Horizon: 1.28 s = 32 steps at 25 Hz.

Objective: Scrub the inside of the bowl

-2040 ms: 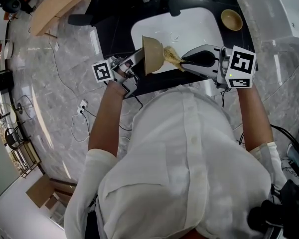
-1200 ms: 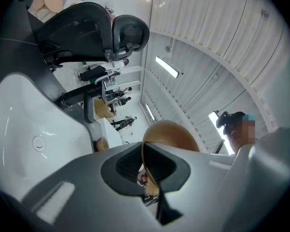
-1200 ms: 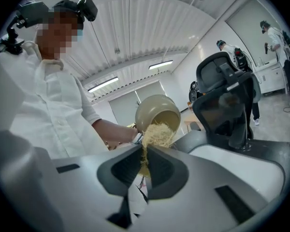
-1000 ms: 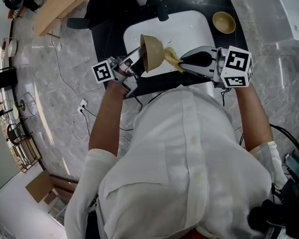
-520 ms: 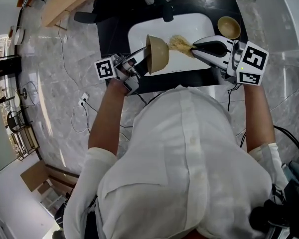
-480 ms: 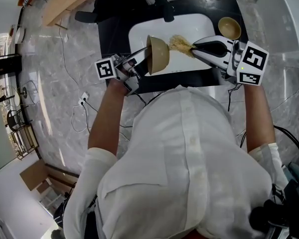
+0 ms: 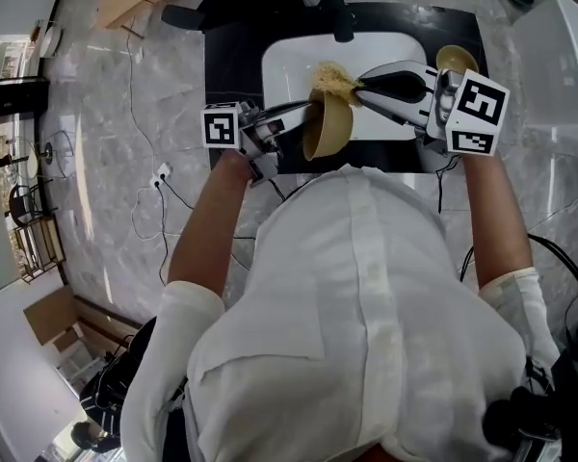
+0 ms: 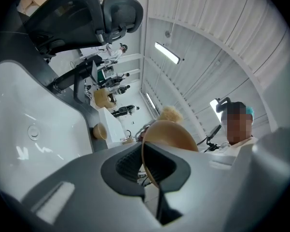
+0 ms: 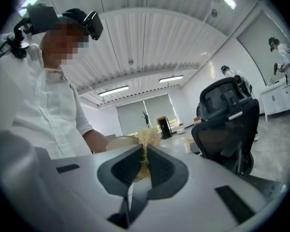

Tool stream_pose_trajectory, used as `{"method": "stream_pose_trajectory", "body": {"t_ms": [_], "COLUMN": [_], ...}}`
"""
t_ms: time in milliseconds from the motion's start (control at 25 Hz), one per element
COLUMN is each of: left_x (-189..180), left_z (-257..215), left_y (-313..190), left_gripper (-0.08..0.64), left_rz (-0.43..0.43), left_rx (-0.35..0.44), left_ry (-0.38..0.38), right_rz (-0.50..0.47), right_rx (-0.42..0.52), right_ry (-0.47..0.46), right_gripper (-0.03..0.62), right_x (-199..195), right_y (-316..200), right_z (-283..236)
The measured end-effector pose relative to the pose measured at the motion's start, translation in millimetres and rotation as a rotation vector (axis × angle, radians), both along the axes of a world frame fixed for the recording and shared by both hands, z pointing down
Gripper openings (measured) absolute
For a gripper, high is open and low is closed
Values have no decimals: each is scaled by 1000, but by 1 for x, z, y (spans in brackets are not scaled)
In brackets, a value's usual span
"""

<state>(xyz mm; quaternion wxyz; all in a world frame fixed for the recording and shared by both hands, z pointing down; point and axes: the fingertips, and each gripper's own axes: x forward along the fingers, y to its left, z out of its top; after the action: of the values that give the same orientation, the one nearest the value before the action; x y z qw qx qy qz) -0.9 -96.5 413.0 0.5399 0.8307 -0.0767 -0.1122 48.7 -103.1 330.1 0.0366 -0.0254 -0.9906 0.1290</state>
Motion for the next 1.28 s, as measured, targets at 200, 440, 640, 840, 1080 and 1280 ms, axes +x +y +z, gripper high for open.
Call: {"method": "stream_pose_trajectory", "body": {"t_ms": [200,440,640,840,1080,1280], "left_x": [-1,-14,-28,-47,-83,-98], "left_z": [-9,-12,-20,-23,-5,18], "left_y": [9,8,2,-12,-35,-38], "left_gripper": [17,16,17,16,16,16], "left_rz": [16,-25,-66,-169,-306,-334], "left_rx": [61,76,80,81,76,46], "left_ry": [-26,-35,-7,-1,-116,-181], "right_rz": [-29,1,39,29,-19,-37], "right_rx": [-35,-118,-144,-142,-150,-123], "right_ry": [44,53,79,147,199,203], "right_gripper": [26,26,26,26,26,26], "right_x": [-18,-31,-42,-58,-77,-87], "right_y": [6,10,20,35,62,77], "right_z": [22,47,65,80,87,76]}}
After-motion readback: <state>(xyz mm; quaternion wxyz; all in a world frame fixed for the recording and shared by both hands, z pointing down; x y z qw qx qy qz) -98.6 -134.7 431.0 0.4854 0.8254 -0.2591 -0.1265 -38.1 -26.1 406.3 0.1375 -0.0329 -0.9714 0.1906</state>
